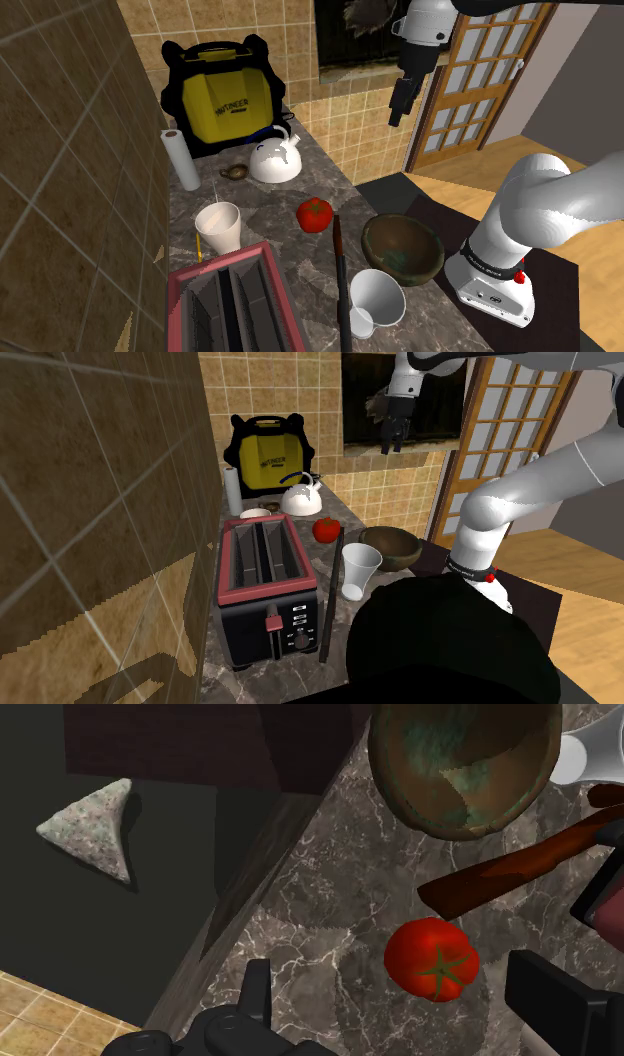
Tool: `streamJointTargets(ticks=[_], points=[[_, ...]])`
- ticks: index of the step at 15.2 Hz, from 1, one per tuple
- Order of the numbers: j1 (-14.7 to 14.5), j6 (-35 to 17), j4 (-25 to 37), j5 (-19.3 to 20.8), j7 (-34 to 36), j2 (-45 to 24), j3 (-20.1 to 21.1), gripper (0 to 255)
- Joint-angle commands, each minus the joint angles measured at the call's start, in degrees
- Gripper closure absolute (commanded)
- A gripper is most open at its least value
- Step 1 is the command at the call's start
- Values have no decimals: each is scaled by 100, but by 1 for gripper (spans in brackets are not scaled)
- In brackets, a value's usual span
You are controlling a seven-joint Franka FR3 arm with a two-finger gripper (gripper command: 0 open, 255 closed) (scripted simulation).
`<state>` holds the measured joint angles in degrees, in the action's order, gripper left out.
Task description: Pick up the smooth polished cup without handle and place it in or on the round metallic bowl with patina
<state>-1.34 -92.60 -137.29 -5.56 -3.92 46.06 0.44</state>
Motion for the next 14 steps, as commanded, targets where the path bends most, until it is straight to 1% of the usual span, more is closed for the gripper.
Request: streamJointTargets(ticks=[1,7,14], points=[[0,0,0,0,0,0,0,0],[-251,-859,170,-270,169,-991,408,0],[-480,-1705,680,-420,371,-2291,865,0]])
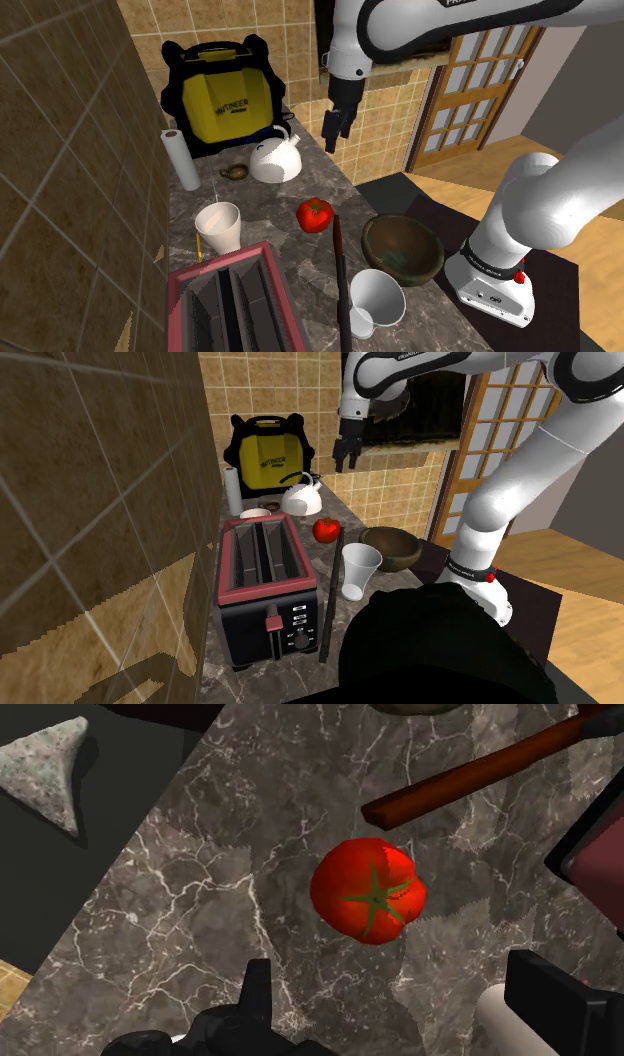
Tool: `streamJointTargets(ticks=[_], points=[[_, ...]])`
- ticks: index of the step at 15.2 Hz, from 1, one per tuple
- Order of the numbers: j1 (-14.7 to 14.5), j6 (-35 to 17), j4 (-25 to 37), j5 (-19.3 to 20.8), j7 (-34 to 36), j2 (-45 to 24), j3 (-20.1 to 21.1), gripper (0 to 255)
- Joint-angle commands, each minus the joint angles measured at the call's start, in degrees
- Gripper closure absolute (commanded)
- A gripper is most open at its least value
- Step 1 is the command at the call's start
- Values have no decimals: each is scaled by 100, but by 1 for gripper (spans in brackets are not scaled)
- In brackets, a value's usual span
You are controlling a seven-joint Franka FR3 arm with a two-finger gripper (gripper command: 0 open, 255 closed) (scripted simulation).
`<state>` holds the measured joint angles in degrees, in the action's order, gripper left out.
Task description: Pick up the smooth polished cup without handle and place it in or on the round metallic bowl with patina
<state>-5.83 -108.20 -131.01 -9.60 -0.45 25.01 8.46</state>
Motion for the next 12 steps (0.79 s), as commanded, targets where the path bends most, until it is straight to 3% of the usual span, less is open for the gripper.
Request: streamJointTargets(ticks=[1,12], points=[[-59,-249,151,-18,56,-380,126,0],[-387,-1033,1655,325,541,-2608,718,0]])
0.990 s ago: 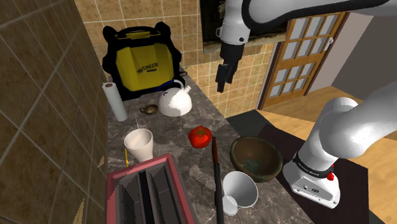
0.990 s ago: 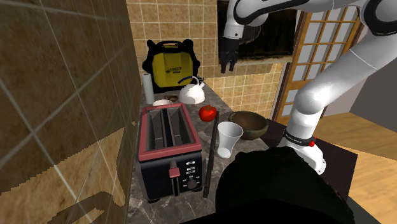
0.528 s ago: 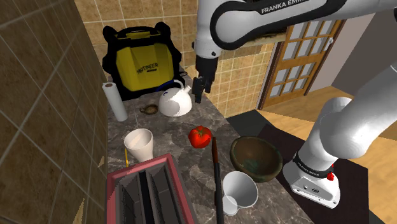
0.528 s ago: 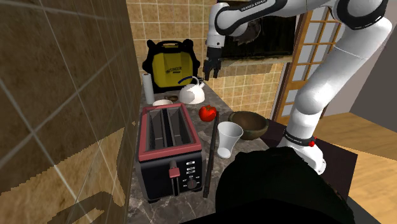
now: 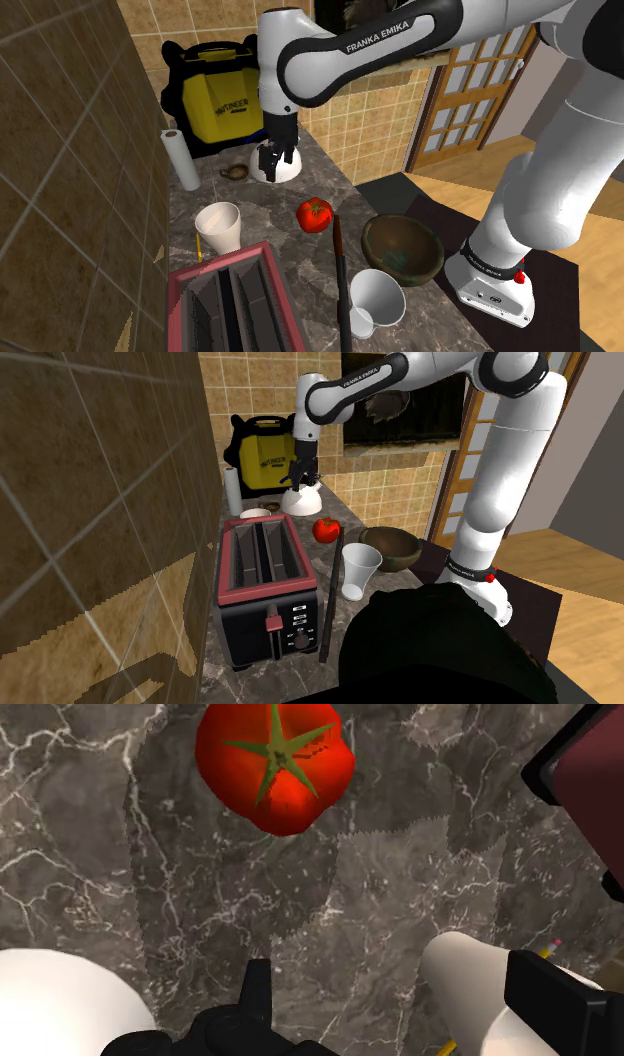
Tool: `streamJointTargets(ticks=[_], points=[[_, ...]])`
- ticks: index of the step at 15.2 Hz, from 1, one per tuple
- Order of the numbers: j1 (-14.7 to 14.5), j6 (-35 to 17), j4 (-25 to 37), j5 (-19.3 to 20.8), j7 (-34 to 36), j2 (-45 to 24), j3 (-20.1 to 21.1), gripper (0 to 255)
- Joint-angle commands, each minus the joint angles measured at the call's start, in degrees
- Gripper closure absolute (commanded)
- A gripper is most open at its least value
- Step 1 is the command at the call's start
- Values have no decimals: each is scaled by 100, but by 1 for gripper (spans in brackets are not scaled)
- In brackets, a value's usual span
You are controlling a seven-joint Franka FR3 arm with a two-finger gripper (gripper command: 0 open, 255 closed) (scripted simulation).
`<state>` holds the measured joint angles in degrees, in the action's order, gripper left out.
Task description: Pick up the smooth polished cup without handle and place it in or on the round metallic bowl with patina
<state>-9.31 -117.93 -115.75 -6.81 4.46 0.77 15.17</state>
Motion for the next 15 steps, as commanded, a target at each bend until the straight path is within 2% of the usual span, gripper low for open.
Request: streamJointTargets(ticks=[1,10,15], points=[[-81,-95,305,108,103,-394,85,0],[-628,-88,2250,756,536,-2359,257,0],[-696,-322,2238,822,572,-2585,239,0]])
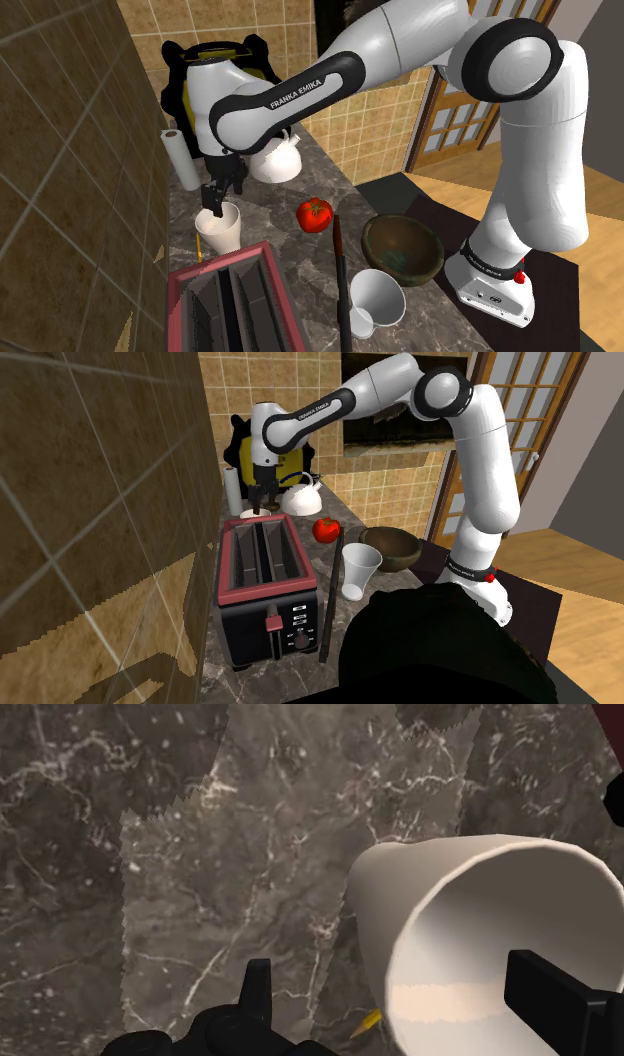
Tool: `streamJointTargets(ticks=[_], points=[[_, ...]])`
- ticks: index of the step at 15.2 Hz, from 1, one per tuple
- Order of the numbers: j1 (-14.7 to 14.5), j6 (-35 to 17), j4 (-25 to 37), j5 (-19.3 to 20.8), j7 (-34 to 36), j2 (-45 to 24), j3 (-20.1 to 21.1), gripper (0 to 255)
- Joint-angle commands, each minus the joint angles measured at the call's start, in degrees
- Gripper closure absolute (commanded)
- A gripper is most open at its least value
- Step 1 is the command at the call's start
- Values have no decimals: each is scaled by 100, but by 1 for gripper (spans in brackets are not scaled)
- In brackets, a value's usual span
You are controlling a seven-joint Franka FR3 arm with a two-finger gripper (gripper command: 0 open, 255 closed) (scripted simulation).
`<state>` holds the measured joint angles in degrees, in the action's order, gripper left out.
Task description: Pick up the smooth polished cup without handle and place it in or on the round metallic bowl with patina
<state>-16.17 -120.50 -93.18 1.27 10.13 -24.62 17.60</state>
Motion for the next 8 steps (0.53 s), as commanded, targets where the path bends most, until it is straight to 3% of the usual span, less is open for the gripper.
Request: streamJointTargets(ticks=[1,8], points=[[-17,-127,-48,24,12,-79,-9,0],[-38,-284,-114,51,28,-171,-20,0]])
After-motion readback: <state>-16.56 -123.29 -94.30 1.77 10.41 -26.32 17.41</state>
